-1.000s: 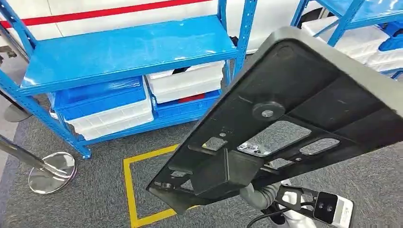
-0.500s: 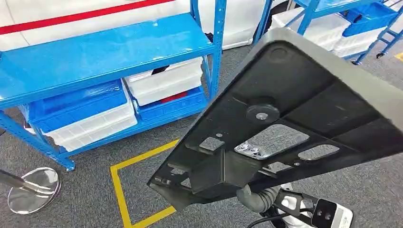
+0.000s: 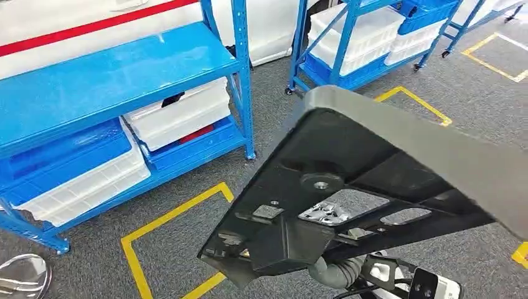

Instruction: Take the parts from the cabinet and place them on the table.

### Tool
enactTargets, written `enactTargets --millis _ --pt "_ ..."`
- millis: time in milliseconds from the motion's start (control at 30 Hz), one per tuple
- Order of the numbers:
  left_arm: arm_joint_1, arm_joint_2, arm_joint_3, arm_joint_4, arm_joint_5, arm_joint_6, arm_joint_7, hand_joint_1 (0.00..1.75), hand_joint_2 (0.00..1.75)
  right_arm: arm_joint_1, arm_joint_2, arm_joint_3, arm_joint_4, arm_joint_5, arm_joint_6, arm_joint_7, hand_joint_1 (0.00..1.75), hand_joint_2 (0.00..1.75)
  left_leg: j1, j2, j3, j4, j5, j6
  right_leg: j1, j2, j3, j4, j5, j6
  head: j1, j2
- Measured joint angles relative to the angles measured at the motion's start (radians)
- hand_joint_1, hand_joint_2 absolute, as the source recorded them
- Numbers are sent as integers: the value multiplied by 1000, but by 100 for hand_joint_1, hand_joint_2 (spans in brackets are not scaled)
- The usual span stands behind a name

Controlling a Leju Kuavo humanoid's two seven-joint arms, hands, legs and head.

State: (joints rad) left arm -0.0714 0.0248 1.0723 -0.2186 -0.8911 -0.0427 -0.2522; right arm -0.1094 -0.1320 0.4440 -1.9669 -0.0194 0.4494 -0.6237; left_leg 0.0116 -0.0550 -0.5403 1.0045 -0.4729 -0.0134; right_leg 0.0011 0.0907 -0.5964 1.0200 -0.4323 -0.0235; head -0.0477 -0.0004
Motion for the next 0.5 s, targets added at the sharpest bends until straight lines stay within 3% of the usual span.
enactTargets --millis 67,100,133,167,200,267,300,333,367,400,433,467,500 --pt "-1 5 0 0 -1 -1 -3 0 175 0 0 0 -1 1 -10 0 175 175 -6 13 0 1 3 8 -6 16 -4 -5 7 13 0 0" --pt "-2 6 0 0 -2 -2 -3 0 175 0 0 0 -1 2 -13 0 175 175 -1 20 0 -6 9 16 -2 23 -7 -6 9 20 0 0" --pt "-5 6 1 -1 -3 -2 -3 0 175 -1 0 0 -2 1 -14 0 175 175 4 36 1 -14 17 26 -3 -17 -12 11 -6 22 0 0" --pt "-5 8 1 -1 -3 -2 -5 0 175 -5 -1 0 -3 -1 -14 0 175 175 2 42 0 -16 18 31 -1 -56 -30 49 -38 26 1 0" --pt "-2 9 1 -2 -3 -3 -6 0 175 -10 -1 0 -4 -5 -16 0 175 175 -1 54 -2 -16 18 33 -3 -73 -65 123 -82 30 1 0" --pt "3 10 2 -2 -10 -10 -9 0 175 -15 -1 0 -4 -14 -20 0 175 175 -3 78 -6 -15 17 33 -8 -81 -142 287 -151 37 0 0" --pt "2 10 2 -2 -12 -12 -9 0 175 -17 -2 -2 -4 -18 -18 0 175 175 -3 89 -7 -15 17 33 -10 -82 -156 320 -153 39 0 0" --pt "2 11 2 -2 -13 -13 -10 0 175 -23 -2 -5 -4 -20 -11 0 175 175 -3 101 -6 -15 17 33 -12 -85 -145 300 -131 41 0 0" --pt "1 11 2 -2 -15 -15 -11 0 175 -31 -2 -6 -4 -21 -8 0 175 175 -3 110 -5 -15 16 31 -14 -89 -111 239 -94 42 0 0" --pt "0 10 2 -2 -18 -16 -11 0 175 -39 -2 -8 -4 -21 -8 0 175 175 -3 120 -2 -15 14 28 -14 -100 -56 139 -48 40 0 0" --pt "-2 10 2 -2 -18 -16 -12 0 175 -44 -2 -11 -4 -21 -8 0 175 175 -3 126 2 -15 12 24 -13 -127 -2 43 -12 36 0 0" --pt "-1 11 2 -2 -17 -16 -12 0 175 -51 -2 -13 -4 -21 -8 0 175 175 -9 134 4 -14 8 19 -1 -166 21 -4 -28 30 1 0" --pt "-2 11 2 -2 -17 -16 -13 0 175 -53 -2 -14 -4 -21 -8 0 175 175 -11 140 3 -11 7 13 0 -150 17 -7 -21 19 0 0"
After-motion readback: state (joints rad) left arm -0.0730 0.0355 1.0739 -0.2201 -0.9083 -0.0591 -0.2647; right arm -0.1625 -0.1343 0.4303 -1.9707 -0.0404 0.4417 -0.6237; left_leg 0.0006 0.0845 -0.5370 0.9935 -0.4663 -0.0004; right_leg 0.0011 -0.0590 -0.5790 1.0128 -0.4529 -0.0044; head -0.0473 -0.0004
